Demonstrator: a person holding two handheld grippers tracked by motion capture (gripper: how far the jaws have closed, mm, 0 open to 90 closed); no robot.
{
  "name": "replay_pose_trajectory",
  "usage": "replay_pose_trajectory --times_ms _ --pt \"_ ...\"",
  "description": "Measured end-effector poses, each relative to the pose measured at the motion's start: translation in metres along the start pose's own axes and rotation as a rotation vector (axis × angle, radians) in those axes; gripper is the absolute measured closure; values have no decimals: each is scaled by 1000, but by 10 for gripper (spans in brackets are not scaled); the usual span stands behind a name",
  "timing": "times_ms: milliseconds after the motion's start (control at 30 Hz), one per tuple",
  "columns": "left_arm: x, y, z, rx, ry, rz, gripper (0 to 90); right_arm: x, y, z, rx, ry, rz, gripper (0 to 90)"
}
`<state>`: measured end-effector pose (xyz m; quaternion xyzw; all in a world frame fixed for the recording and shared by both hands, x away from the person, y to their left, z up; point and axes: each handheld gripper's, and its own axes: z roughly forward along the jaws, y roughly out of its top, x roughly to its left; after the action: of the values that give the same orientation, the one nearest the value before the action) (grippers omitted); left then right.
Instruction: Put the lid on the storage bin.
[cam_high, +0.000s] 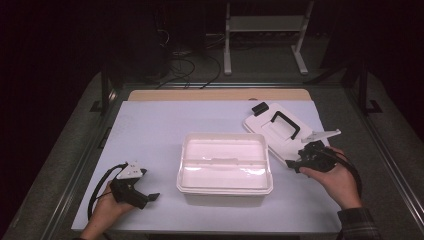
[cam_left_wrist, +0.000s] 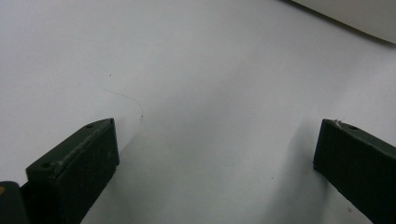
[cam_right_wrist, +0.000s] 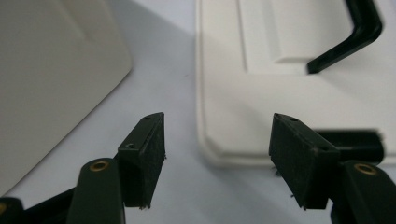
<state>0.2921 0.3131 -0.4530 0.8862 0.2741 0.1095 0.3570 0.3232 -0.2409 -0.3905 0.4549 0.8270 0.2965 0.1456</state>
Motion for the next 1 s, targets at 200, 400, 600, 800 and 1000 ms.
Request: replay_pose_trajectory --times_ms 200,400,600,800,1000 --pt "0 0 0 0 0 0 0 -13 25 0 16 -34 -14 350" --pt "0 0 0 -2 0 -2 0 -25 43 -1 16 -48 -24 372" --pt "0 0 0 0 0 0 0 -37 63 3 23 -47 -26 383" --pt "0 0 0 0 -1 -1 0 -47 81 9 27 -47 -29 396" --pt "0 0 0 -1 -1 -1 0 -61 100 20 60 -53 -33 411"
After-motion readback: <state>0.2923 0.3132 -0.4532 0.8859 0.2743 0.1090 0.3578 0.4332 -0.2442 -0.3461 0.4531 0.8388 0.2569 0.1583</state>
